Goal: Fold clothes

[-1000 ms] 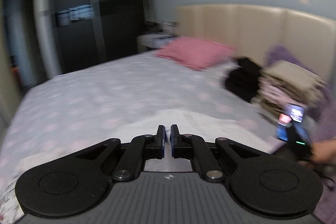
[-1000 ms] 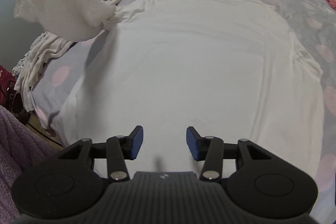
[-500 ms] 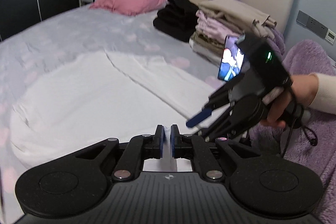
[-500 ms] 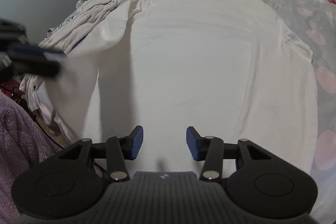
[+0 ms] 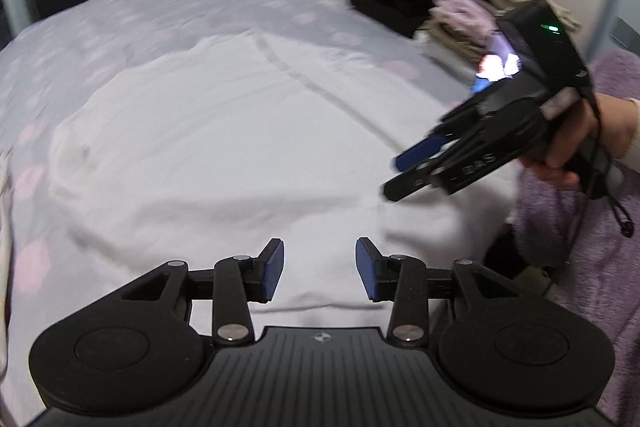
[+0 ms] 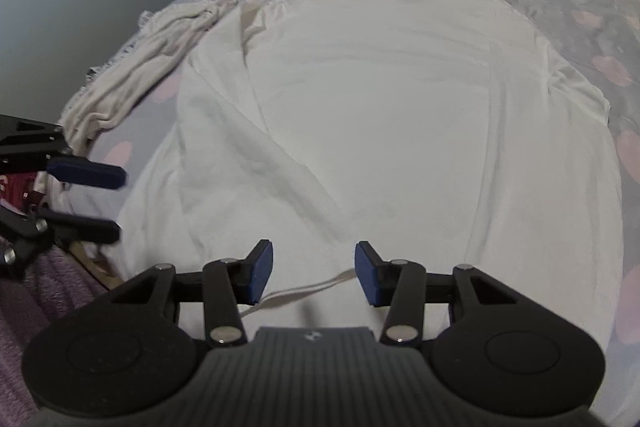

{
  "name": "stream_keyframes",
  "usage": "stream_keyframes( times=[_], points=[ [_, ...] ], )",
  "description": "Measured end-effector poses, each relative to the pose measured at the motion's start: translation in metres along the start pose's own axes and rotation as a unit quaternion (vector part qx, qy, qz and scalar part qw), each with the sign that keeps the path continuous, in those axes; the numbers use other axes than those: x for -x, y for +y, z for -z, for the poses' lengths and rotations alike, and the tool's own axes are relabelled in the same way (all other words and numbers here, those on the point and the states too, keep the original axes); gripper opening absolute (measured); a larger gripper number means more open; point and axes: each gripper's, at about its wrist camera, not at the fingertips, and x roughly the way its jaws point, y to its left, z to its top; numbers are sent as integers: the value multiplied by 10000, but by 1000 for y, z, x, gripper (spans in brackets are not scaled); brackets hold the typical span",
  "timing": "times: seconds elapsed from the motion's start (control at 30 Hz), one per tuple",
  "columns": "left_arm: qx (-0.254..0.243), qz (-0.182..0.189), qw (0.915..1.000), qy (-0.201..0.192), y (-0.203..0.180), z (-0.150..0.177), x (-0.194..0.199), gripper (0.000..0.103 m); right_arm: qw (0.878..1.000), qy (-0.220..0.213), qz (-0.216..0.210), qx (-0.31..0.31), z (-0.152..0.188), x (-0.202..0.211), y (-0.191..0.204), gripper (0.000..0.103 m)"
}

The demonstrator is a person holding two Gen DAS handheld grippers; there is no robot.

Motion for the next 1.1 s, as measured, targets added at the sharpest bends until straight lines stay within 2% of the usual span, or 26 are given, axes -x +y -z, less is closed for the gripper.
stream_keyframes(
  times=[0.07, 0.13, 0.23, 0.33, 0.47, 0.53, 0.6, 0.63, 0.67, 0.7, 0.77, 0.93, 1.1],
  points=[
    [164, -73, 9998, 73, 7, 4, -5, 39, 9999, 84, 111, -14, -4, -10, -3, 48],
    [87, -72, 9999, 109, 0, 8, -12, 40, 9996, 169, 221, -28, -8, -20, -6, 46],
    [-211, -28, 9997, 105, -24, 10, -26, 48, 9990, 325, 174, -241, -12, -32, -13, 42],
    [-592, 34, 9980, 222, -47, 13, -44, 49, 9982, 440, 173, -371, -12, -40, -17, 41],
    [-1061, -142, 9931, 489, -69, 19, -72, 49, 9972, 566, 209, -445, -9, -49, -22, 40],
    [-1182, -382, 9902, 641, -73, 25, -86, 47, 9967, 604, 195, -515, -9, -51, -23, 36],
    [-1172, -451, 9895, 719, -70, 30, -91, 40, 9962, 669, 186, -533, -9, -51, -23, 22],
    [-1135, -433, 9899, 734, -68, 33, -92, 38, 9959, 693, 153, -556, -9, -51, -23, 19],
    [-1082, -406, 9905, 753, -65, 34, -92, 30, 9958, 711, 98, -575, -8, -50, -23, 11],
    [-1007, -383, 9912, 766, -63, 33, -90, 18, 9957, 709, 63, -589, -7, -49, -22, 7],
    [-931, -436, 9920, 728, -60, 30, -84, 10, 9962, 638, 53, -583, -8, -44, -22, 5],
    [-514, -357, 9973, 396, -45, 19, -47, 8, 9965, 181, -290, -760, -16, -12, -22, 4],
    [-218, -269, 9994, -40, -35, 7, 18, 8, 9903, -372, -900, -992, -25, 35, -20, 4]
  ],
)
